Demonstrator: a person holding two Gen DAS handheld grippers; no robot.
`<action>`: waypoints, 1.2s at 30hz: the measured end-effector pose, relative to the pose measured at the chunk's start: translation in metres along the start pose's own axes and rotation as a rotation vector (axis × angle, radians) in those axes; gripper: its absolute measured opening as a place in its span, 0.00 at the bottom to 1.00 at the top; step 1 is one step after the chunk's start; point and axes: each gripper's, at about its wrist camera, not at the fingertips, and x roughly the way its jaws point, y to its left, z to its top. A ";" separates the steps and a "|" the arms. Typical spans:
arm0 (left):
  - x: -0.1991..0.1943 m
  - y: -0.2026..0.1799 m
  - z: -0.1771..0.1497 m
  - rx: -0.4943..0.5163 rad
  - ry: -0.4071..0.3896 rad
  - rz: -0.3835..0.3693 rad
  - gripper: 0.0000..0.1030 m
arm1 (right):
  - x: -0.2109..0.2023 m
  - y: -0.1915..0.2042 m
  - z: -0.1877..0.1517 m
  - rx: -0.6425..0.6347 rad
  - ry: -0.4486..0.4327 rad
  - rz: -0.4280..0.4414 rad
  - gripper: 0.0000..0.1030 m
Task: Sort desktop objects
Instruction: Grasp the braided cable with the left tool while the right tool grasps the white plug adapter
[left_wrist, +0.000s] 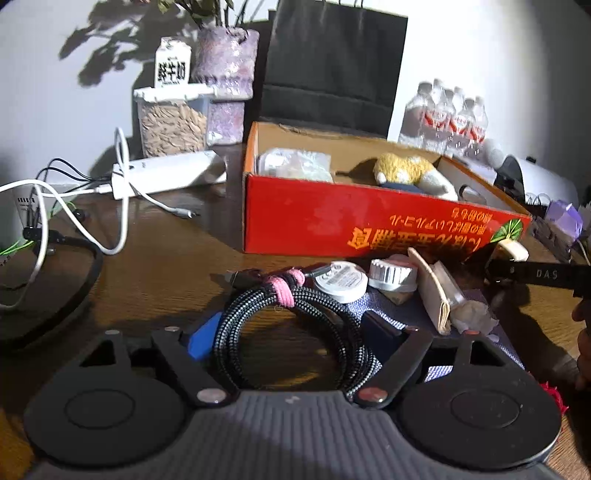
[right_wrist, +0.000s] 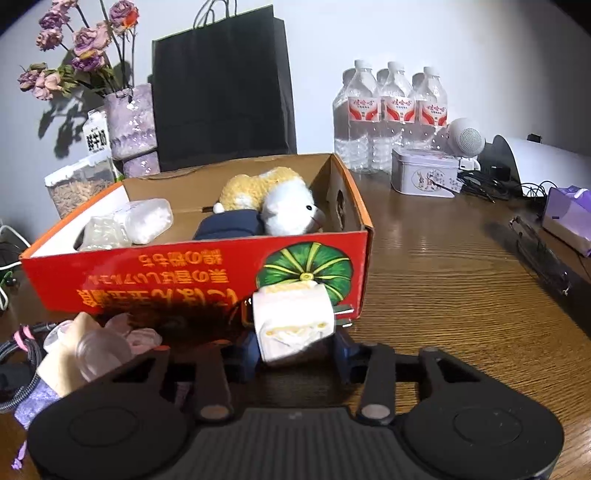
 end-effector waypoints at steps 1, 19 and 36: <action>-0.004 0.001 -0.002 -0.005 -0.020 0.022 0.36 | -0.002 0.000 -0.001 0.004 0.000 0.007 0.39; -0.006 -0.001 -0.002 0.100 0.057 0.088 0.44 | -0.099 0.003 -0.056 -0.028 -0.008 0.069 0.39; -0.105 -0.020 0.005 0.098 -0.130 -0.021 0.12 | -0.159 0.013 -0.062 -0.040 -0.127 0.085 0.39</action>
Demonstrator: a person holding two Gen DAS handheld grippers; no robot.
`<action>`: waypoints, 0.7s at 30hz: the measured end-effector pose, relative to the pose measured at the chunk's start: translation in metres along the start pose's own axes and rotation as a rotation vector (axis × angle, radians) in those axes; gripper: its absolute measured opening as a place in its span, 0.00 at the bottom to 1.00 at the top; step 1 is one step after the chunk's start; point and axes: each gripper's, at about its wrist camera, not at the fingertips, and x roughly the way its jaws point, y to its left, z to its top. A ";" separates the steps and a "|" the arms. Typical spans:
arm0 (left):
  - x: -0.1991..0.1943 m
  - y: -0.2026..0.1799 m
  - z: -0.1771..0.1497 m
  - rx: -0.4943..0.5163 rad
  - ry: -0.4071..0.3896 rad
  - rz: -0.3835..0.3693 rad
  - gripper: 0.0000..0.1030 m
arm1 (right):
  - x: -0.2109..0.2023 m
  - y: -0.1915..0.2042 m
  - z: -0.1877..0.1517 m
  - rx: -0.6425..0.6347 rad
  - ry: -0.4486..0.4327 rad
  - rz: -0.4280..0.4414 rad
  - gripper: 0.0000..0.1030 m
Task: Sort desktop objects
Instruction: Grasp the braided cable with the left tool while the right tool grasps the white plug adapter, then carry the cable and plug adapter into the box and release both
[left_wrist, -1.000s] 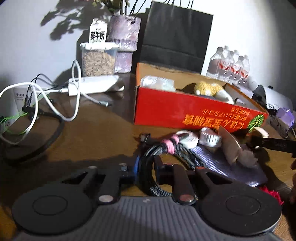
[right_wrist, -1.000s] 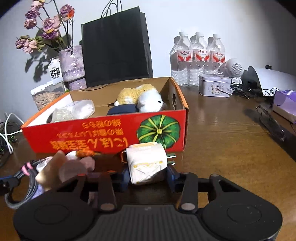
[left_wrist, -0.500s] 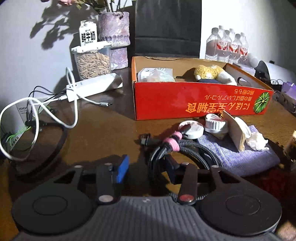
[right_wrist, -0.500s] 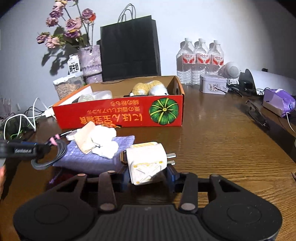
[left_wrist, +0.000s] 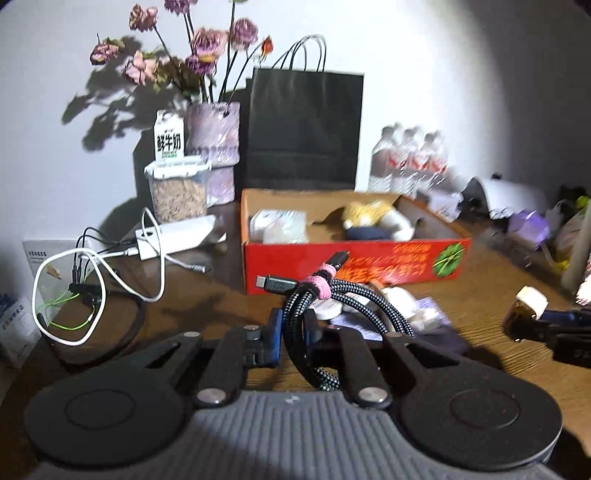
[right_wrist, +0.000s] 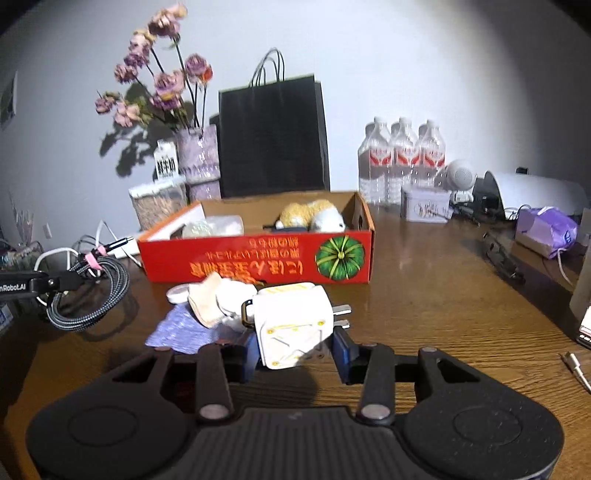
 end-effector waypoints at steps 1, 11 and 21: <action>-0.004 0.000 0.001 -0.002 -0.004 -0.004 0.12 | -0.004 0.000 0.001 0.003 -0.007 0.001 0.39; 0.025 0.008 0.046 -0.016 -0.003 -0.038 0.12 | -0.001 -0.016 0.038 -0.005 -0.026 0.030 0.39; 0.189 -0.030 0.141 0.178 0.162 -0.092 0.12 | 0.145 -0.031 0.166 -0.071 0.204 0.036 0.39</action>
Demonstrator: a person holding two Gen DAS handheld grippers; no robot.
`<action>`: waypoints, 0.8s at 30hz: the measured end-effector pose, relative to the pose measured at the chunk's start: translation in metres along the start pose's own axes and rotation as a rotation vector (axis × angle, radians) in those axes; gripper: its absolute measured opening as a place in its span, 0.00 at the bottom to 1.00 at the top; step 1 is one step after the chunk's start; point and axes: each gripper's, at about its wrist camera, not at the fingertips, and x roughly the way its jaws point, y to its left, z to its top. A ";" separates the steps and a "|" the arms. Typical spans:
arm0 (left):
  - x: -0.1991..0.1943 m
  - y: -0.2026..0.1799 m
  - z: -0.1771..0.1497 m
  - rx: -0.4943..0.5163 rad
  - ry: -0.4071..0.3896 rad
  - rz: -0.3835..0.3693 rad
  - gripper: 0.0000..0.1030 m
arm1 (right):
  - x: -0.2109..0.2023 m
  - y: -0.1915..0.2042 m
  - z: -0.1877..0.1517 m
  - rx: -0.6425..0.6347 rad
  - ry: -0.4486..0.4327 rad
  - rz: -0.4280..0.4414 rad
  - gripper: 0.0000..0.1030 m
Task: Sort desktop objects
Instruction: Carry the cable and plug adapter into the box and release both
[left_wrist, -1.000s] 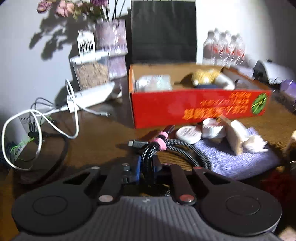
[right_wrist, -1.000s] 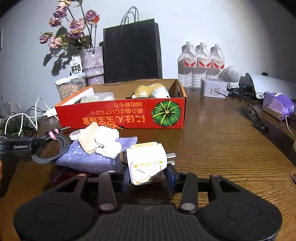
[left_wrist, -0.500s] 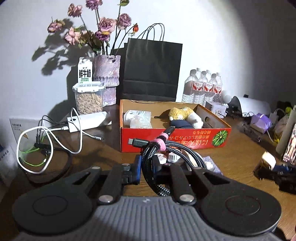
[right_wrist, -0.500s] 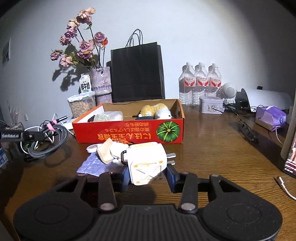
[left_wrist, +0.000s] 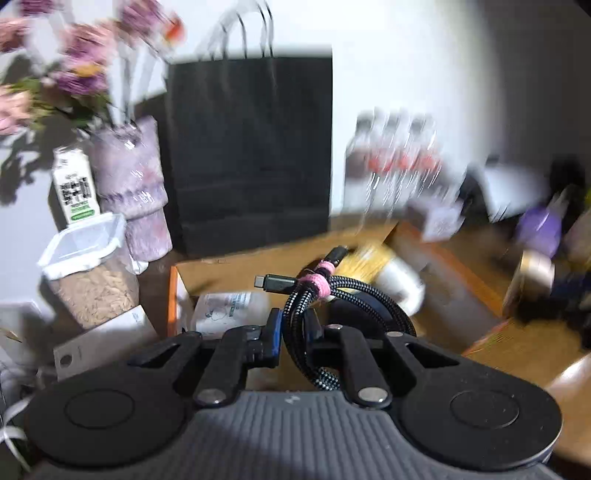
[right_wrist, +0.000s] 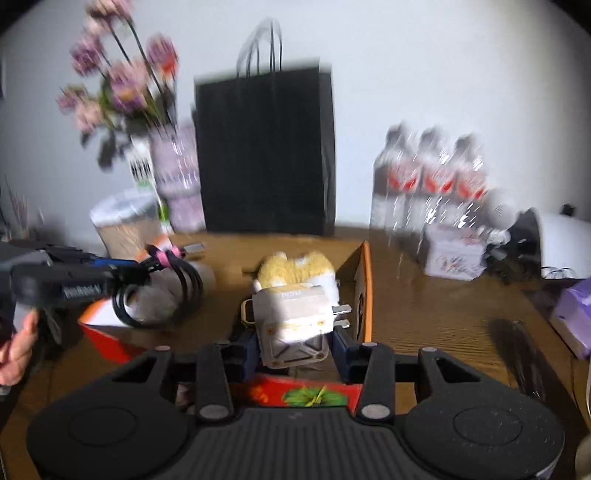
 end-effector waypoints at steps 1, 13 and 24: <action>0.017 0.000 0.002 0.018 0.038 -0.008 0.12 | 0.015 -0.002 0.008 -0.016 0.050 -0.001 0.39; 0.072 0.014 -0.011 0.068 0.178 -0.001 0.42 | 0.138 0.014 0.045 -0.125 0.564 -0.136 0.46; -0.047 0.021 -0.023 -0.128 -0.106 0.069 0.89 | 0.019 0.036 0.004 -0.028 -0.036 -0.047 0.82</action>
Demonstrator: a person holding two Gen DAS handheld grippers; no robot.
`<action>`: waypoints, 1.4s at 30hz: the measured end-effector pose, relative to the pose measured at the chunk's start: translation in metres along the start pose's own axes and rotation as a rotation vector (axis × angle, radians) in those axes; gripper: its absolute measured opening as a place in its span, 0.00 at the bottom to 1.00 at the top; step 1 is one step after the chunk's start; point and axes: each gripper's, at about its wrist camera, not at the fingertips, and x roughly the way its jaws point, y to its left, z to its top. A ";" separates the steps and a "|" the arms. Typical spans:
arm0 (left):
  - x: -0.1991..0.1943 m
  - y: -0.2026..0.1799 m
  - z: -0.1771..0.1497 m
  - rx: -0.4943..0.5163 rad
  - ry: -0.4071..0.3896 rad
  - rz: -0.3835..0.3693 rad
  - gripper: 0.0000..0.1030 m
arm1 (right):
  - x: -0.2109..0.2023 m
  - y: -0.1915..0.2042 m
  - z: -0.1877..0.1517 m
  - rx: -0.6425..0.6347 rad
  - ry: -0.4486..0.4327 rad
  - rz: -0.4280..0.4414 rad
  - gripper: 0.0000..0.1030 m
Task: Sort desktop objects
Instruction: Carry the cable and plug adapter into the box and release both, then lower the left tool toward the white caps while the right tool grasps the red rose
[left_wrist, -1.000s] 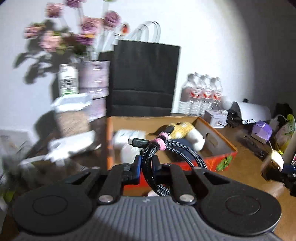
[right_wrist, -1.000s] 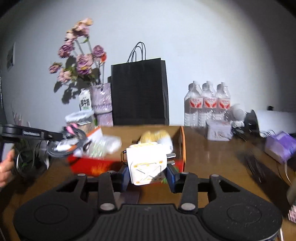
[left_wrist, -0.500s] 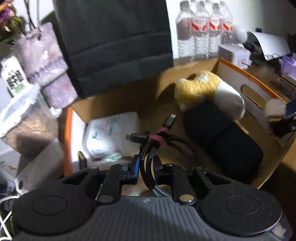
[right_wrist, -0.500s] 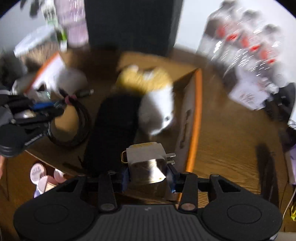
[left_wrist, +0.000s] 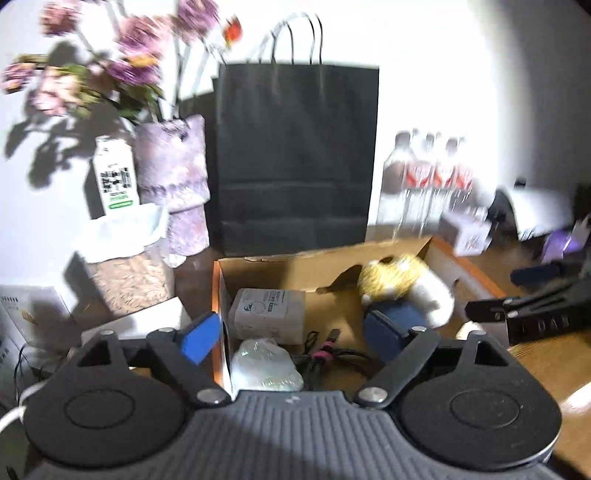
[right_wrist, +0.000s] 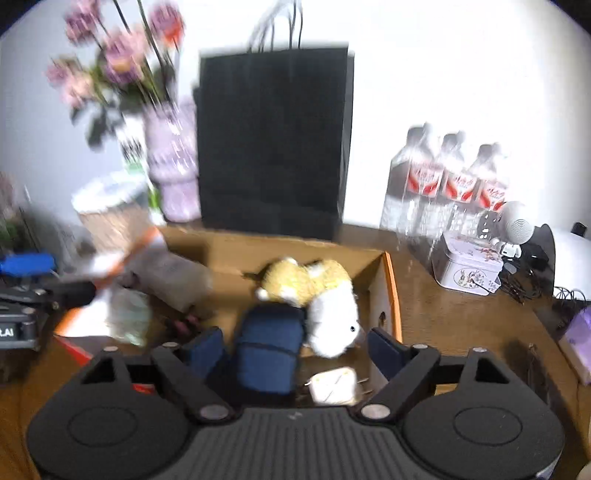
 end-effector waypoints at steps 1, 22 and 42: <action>-0.012 0.000 -0.006 -0.021 -0.016 -0.003 0.91 | -0.008 0.001 -0.009 0.012 -0.014 0.003 0.82; -0.117 -0.050 -0.183 0.003 -0.037 -0.042 1.00 | -0.105 0.002 -0.201 0.127 -0.130 0.140 0.84; -0.089 -0.038 -0.136 -0.049 -0.039 -0.189 0.81 | -0.090 0.066 -0.189 -0.113 -0.062 0.252 0.58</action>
